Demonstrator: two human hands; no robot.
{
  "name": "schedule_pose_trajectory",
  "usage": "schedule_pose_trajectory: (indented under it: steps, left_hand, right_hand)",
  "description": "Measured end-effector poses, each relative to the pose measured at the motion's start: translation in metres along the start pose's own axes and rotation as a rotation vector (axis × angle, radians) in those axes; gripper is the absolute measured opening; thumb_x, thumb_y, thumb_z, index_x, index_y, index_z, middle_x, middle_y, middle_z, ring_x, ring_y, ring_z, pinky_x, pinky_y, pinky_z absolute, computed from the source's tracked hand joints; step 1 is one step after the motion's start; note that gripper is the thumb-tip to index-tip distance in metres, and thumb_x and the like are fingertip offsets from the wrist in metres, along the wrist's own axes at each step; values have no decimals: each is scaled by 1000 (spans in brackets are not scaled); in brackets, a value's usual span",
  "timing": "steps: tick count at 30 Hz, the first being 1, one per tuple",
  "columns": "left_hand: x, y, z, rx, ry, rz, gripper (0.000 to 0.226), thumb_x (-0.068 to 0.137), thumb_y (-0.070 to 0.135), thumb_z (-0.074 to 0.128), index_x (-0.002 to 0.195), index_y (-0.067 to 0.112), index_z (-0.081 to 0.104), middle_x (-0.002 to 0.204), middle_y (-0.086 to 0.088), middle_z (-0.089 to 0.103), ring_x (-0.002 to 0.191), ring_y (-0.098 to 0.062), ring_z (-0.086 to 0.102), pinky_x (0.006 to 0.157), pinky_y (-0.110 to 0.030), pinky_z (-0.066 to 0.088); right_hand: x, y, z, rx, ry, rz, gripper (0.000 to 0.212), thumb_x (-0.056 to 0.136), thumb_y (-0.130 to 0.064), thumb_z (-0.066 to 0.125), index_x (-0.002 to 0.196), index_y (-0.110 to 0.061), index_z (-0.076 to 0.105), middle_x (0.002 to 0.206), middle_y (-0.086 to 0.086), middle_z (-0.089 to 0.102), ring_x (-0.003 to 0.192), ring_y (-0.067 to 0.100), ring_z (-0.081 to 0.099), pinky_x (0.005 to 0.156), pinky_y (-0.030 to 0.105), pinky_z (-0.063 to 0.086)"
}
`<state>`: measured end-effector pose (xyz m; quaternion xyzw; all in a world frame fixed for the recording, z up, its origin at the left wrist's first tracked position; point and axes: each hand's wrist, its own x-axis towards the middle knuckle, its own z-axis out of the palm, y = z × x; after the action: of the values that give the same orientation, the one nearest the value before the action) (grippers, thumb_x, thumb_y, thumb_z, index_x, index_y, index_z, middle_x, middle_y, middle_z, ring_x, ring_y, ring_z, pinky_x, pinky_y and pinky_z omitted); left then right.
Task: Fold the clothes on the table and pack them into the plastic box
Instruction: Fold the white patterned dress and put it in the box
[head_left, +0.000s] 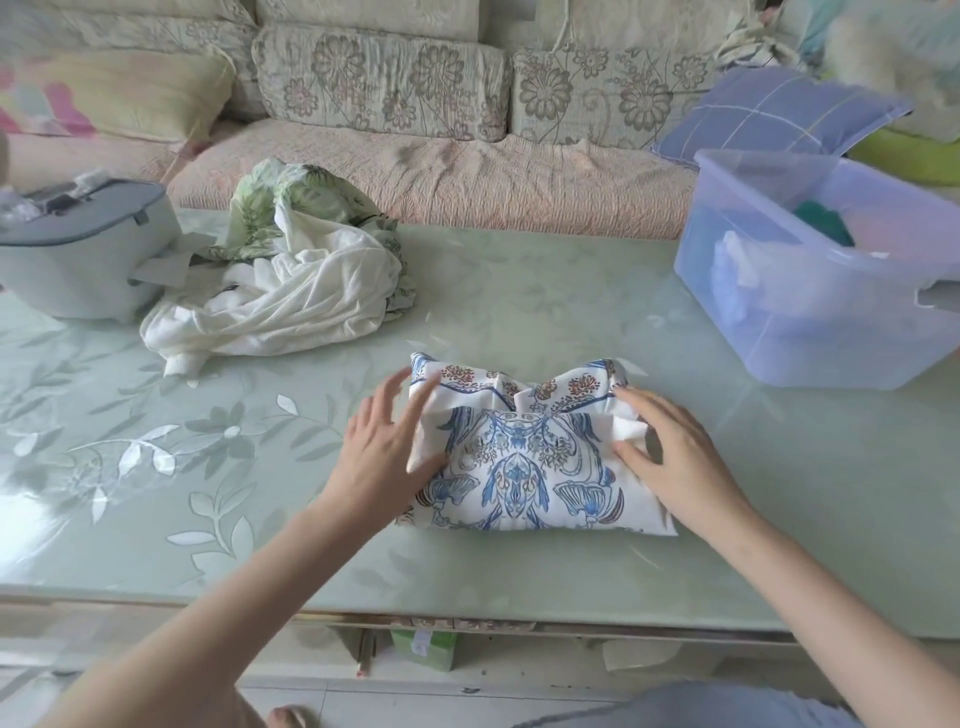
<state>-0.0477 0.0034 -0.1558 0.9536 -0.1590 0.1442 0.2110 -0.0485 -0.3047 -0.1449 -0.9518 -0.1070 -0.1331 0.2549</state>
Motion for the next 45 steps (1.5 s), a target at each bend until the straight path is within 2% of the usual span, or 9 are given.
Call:
schedule_pose_trajectory:
  steps: [3,9,17,21,24,31,35,39,45]
  left_hand:
    - [-9,0,-8,22,-155,382,66,88,16,45,147,38,25,153,11,25,143,-4,11,120,-39,6]
    - [-17,-26,-3,103,-365,346,96,74,86,29,151,34,7,157,16,11,143,2,7,119,-40,-4]
    - [3,-34,4,23,2,338,43,79,48,50,104,18,70,100,4,72,106,-23,63,102,-29,28]
    - [18,-8,-2,-234,83,-113,52,91,44,50,51,11,43,55,-10,49,70,-24,48,59,-31,24]
    - [30,2,0,-237,-12,-387,40,96,40,47,68,12,41,62,-7,47,68,-33,45,53,-36,25]
    - [10,4,13,125,38,-235,60,91,42,54,143,19,34,129,-9,51,117,-31,45,95,-39,33]
    - [5,8,1,47,49,285,49,97,46,36,144,37,34,155,7,26,145,-17,17,116,-45,10]
    - [-6,-18,9,115,-282,345,79,83,78,26,150,40,8,157,18,11,143,2,10,119,-42,-2]
    - [1,-32,7,69,-171,352,70,73,53,55,137,28,42,130,10,58,121,-5,53,115,-43,15]
  right_hand:
    - [-13,-1,-8,176,-204,-210,47,92,-48,49,137,-33,45,145,-21,37,136,-4,31,112,13,18]
    - [-24,14,-11,-118,-543,-202,113,62,-77,64,146,-48,-6,144,-43,-9,132,-19,-18,107,4,-4]
    - [-12,22,1,168,-109,-122,38,80,-15,58,105,-42,49,98,-44,57,125,-24,22,113,12,-2]
    - [4,-3,-3,562,70,135,14,94,-8,55,83,-15,60,83,-7,58,90,-10,54,90,20,39]
    - [14,-4,6,346,136,269,27,93,-22,60,69,-11,53,56,-1,51,57,16,50,59,30,34]
    - [-4,-1,18,-175,221,227,55,79,-19,72,131,-18,51,115,3,62,107,28,48,86,36,24]
    - [-9,-18,2,-120,-41,-142,58,92,-50,39,147,-38,27,156,-18,17,143,5,10,110,27,6]
    - [-17,-6,1,-236,-553,-267,97,74,-85,33,147,-40,-14,153,-23,-20,138,-9,-21,116,20,-11]
    - [-14,2,-9,-168,-393,-218,90,77,-48,71,147,-39,15,149,-28,17,142,6,20,109,7,10]
